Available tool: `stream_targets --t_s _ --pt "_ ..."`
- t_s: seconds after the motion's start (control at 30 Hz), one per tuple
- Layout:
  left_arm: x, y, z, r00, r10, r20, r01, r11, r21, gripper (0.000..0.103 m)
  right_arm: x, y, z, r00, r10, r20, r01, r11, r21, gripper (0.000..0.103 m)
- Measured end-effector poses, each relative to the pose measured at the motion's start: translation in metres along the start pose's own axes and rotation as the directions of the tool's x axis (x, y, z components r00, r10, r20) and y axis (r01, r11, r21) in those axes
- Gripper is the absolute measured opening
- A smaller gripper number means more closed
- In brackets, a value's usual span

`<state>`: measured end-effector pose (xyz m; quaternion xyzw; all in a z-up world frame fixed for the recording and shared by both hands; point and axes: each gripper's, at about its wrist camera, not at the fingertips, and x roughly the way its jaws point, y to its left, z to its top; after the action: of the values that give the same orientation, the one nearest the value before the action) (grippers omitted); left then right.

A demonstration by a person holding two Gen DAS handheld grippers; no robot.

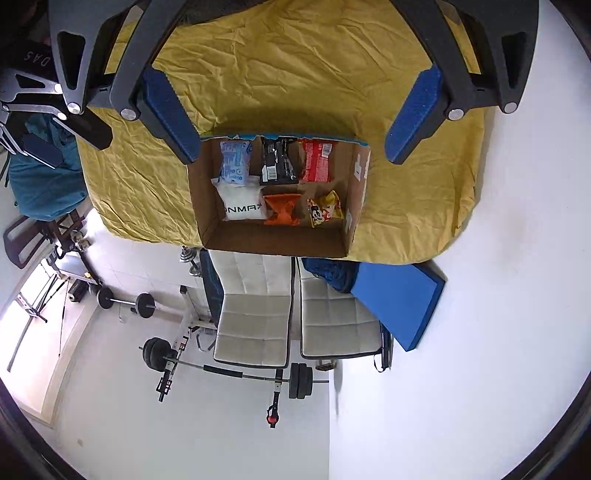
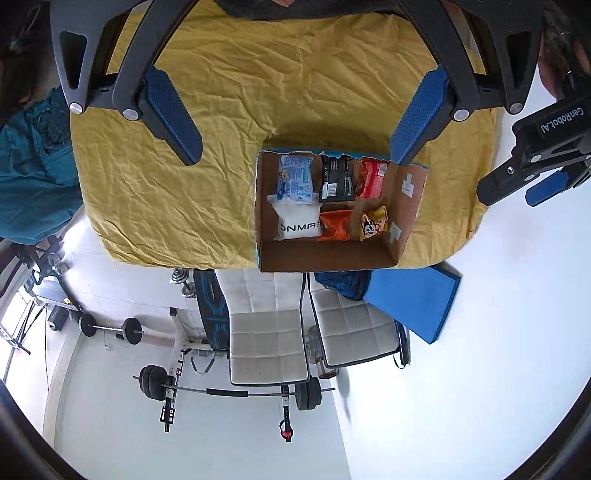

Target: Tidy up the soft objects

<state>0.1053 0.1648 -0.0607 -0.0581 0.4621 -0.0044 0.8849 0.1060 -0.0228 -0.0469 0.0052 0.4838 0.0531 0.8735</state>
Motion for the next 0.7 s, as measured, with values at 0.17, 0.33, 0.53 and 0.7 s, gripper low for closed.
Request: stream_targets --t_s 0.17,0.33,0.53,0.7 --pt "-0.005 -0.002 -0.007 1.0 0.014 0.002 -0.014 1.0 0.007 0.103 -0.011 -0.001 0.0 1.0 -0.01 0.017 0.009 1.0 0.003 0.103" --pt "-0.003 -0.002 -0.014 0.999 0.042 -0.002 -0.042 0.999 0.003 0.103 -0.008 -0.002 -0.003 1.0 -0.019 0.007 0.019 1.0 0.008 0.103" --pt "-0.005 0.001 -0.017 0.999 0.04 0.015 -0.04 0.999 -0.017 0.103 -0.007 -0.004 -0.005 0.999 -0.037 0.002 0.037 0.999 0.008 0.103" --pt "-0.006 0.003 -0.018 1.0 0.021 0.017 -0.021 0.999 -0.03 0.103 -0.008 -0.005 -0.005 0.999 -0.042 0.009 0.042 0.999 0.009 0.103"
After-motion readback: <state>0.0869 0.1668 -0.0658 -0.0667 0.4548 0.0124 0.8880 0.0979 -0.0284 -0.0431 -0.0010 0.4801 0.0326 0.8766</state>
